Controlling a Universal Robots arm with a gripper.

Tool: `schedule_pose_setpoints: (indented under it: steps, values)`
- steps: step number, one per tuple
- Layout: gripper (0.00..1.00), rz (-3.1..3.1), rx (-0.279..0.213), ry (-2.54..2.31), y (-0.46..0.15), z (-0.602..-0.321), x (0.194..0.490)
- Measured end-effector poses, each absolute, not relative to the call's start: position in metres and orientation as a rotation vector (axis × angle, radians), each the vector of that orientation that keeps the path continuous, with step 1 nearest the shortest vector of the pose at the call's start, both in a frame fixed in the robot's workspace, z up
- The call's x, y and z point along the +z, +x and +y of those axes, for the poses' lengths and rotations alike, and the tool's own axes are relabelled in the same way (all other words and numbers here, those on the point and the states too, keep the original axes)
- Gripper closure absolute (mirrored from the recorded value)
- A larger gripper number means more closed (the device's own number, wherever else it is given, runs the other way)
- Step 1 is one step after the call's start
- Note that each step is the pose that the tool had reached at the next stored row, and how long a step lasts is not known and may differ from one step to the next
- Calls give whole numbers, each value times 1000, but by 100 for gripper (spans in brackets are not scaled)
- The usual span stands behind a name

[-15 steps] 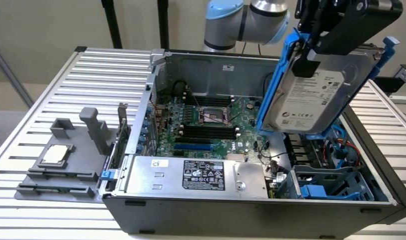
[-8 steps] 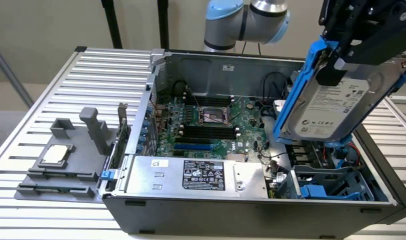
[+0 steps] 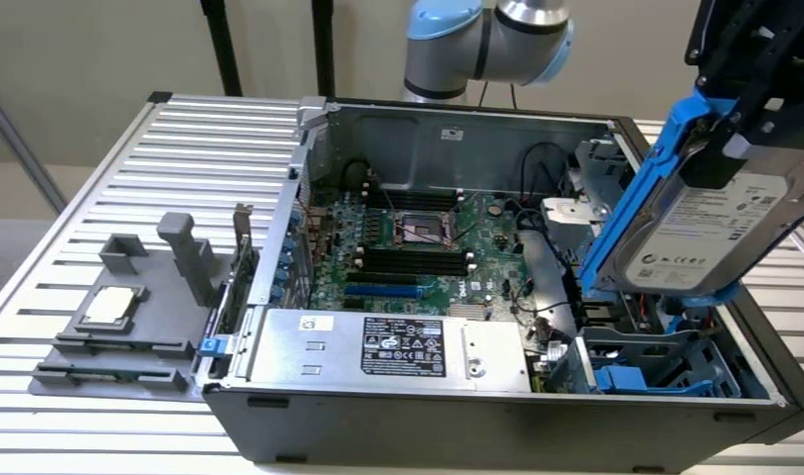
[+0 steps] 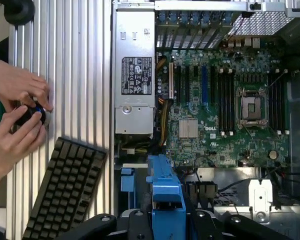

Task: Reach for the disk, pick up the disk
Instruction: 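Pick up the disk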

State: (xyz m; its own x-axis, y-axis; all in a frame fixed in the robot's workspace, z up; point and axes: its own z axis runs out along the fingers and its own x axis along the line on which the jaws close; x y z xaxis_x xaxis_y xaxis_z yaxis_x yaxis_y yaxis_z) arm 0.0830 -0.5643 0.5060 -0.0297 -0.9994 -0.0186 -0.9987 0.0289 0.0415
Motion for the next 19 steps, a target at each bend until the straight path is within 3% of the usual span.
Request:
schedule_pose_setpoints:
  steps: [19]
  values:
    - [67, -2241, -67, 2179, 113, -577, 501]
